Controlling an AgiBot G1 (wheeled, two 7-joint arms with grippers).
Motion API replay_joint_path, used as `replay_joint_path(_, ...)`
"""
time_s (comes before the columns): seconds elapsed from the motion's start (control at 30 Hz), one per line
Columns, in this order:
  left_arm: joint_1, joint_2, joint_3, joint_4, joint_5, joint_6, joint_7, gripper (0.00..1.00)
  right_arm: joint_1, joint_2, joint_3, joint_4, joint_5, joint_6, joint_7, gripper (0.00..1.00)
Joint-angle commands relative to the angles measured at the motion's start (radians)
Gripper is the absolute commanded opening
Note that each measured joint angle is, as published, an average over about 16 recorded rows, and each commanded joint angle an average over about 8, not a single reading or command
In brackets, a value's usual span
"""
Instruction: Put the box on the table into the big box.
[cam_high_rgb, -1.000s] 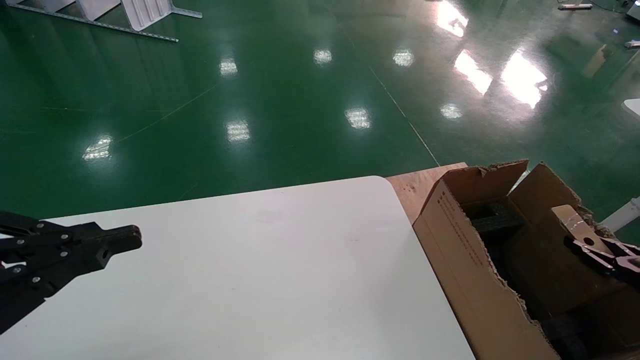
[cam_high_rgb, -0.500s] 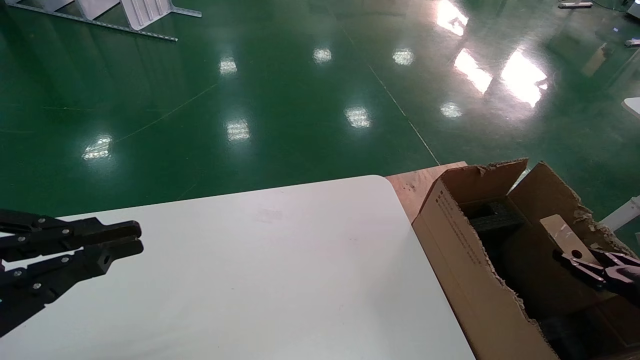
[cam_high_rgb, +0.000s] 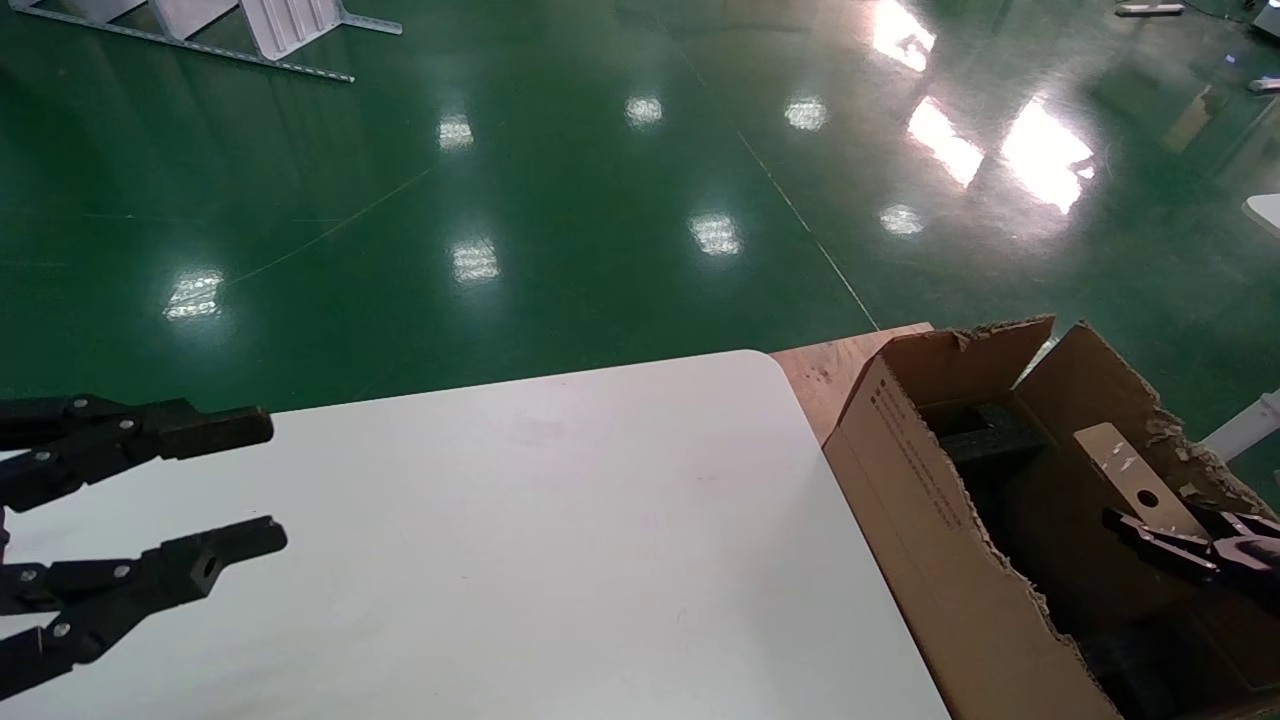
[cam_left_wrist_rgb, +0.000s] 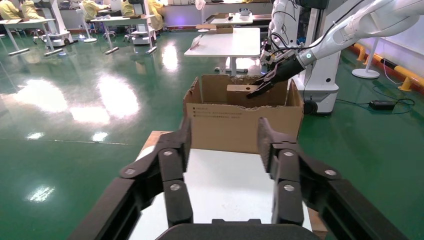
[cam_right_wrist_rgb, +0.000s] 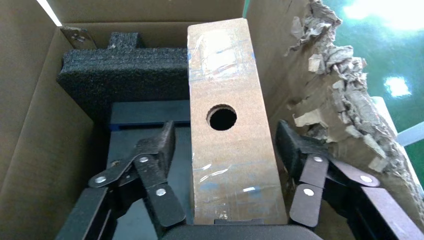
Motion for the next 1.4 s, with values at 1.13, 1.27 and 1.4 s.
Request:
replay_joint_path(1.13, 0.000, 0.000, 0.000, 0.000, 0.000, 0.000, 0.000, 1.00, 0.049, 0.017, 0.007, 0.044, 0.021, -0.050, -0.047, 1.00)
replay_joint_path(1.27, 0.000, 0.000, 0.000, 0.000, 0.000, 0.000, 0.000, 1.00, 0.066, 0.025, 0.008, 0.063, 0.023, -0.072, -0.065, 1.00)
replay_joint_path(1.4, 0.000, 0.000, 0.000, 0.000, 0.000, 0.000, 0.000, 1.00, 0.093, 0.034, 0.008, 0.088, 0.023, -0.085, -0.085, 1.00)
